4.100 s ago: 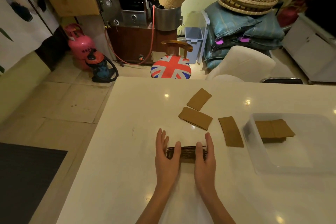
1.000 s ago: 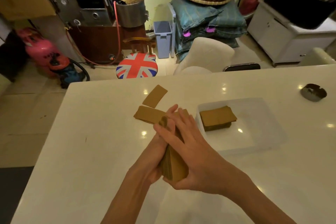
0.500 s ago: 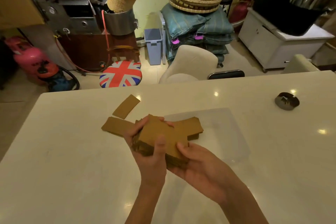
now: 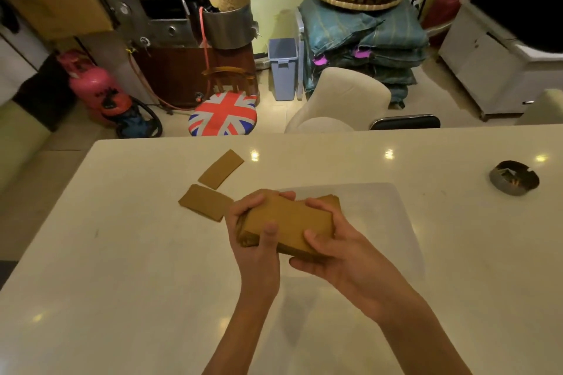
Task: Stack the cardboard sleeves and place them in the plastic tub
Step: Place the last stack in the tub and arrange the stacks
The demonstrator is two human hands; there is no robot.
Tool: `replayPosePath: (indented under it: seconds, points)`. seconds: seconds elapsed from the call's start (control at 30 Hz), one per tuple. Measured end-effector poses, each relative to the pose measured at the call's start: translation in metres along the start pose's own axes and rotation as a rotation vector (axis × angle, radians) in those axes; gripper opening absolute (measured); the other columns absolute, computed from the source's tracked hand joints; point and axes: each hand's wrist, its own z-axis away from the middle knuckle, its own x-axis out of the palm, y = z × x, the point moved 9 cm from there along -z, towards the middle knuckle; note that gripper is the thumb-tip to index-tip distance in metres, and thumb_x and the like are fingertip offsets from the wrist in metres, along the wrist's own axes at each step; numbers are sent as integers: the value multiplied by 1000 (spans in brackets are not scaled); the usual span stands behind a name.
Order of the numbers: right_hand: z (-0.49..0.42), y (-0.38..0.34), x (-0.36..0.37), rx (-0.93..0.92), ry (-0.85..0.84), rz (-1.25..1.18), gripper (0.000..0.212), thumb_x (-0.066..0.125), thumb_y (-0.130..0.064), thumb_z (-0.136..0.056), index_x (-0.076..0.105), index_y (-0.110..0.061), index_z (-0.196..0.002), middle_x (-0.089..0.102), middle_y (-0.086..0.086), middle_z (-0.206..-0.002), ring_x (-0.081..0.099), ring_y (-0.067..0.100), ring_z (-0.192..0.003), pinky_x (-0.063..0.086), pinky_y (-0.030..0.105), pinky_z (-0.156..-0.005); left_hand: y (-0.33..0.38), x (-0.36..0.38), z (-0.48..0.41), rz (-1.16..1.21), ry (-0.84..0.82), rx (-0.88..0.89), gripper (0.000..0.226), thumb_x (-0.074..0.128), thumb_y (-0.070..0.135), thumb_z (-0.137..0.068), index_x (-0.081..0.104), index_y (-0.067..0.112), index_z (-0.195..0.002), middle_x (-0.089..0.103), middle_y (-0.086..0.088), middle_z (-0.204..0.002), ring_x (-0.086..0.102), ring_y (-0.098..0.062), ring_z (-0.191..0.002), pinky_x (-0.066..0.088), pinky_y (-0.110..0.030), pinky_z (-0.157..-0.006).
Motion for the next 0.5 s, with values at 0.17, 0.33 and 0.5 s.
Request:
replayPosePath:
  seconds: [0.17, 0.33, 0.5]
  points:
    - [5, -37, -48, -163, 253, 279, 52, 65, -3, -89, 52, -35, -129, 50, 9, -129, 64, 28, -106, 58, 37, -81, -11, -3, -16, -208, -188, -11, 41, 35, 45, -101, 57, 14, -118, 56, 1, -142, 48, -23, -137, 45, -29, -107]
    - [20, -37, -106, 84, 364, 499, 72, 83, -18, -72, 49, -27, -134, 58, 5, -126, 63, 25, -108, 48, 38, -100, -61, -31, -11, -460, -80, -293, 45, 31, 40, -106, 32, 33, -151, 38, 21, -152, 34, 3, -140, 29, -21, -115]
    - [3, -4, -107, 272, 450, 666, 52, 73, -14, -85, 50, -14, -131, 65, 0, -115, 62, 18, -105, 44, 36, -96, -96, -22, 18, -452, -174, -418, 43, 25, 45, -103, 18, 48, -145, 24, 46, -137, 23, 30, -127, 21, -2, -103]
